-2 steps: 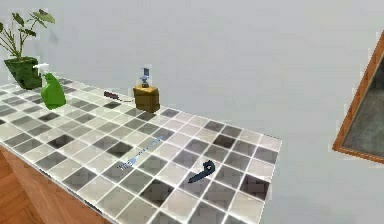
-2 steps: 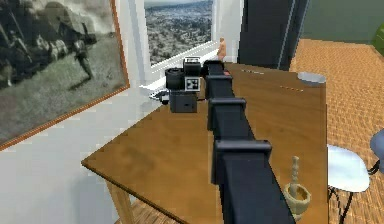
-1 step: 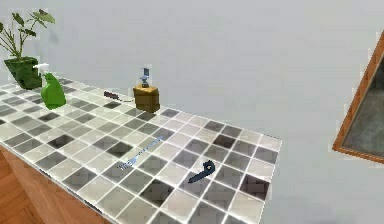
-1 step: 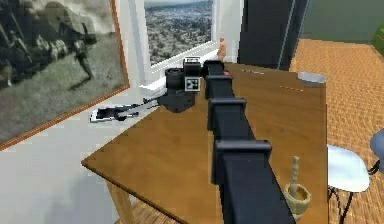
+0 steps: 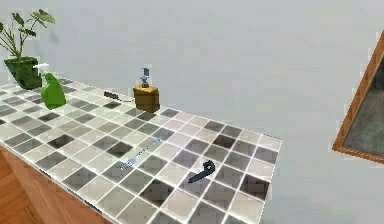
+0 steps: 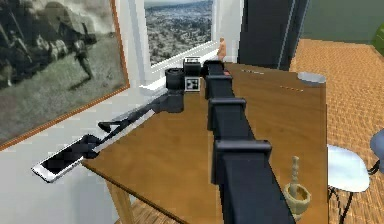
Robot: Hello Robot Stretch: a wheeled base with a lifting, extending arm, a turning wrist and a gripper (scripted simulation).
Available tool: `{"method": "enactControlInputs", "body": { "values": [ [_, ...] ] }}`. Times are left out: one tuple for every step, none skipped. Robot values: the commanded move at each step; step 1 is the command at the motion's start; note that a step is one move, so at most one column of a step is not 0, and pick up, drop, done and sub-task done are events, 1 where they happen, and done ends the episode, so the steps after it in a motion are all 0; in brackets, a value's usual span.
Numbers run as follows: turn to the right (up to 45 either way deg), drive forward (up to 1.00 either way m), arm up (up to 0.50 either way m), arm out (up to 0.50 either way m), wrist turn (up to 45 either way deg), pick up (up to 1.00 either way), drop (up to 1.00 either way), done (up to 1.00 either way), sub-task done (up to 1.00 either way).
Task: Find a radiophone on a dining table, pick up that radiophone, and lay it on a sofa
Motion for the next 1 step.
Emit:
{"method": "enactControlInputs", "body": {
  "values": [
    [0.0, 0.0, 0.0, 0.0, -36.0, 0.0, 0.0, 0.0, 0.0]
  ]
}}
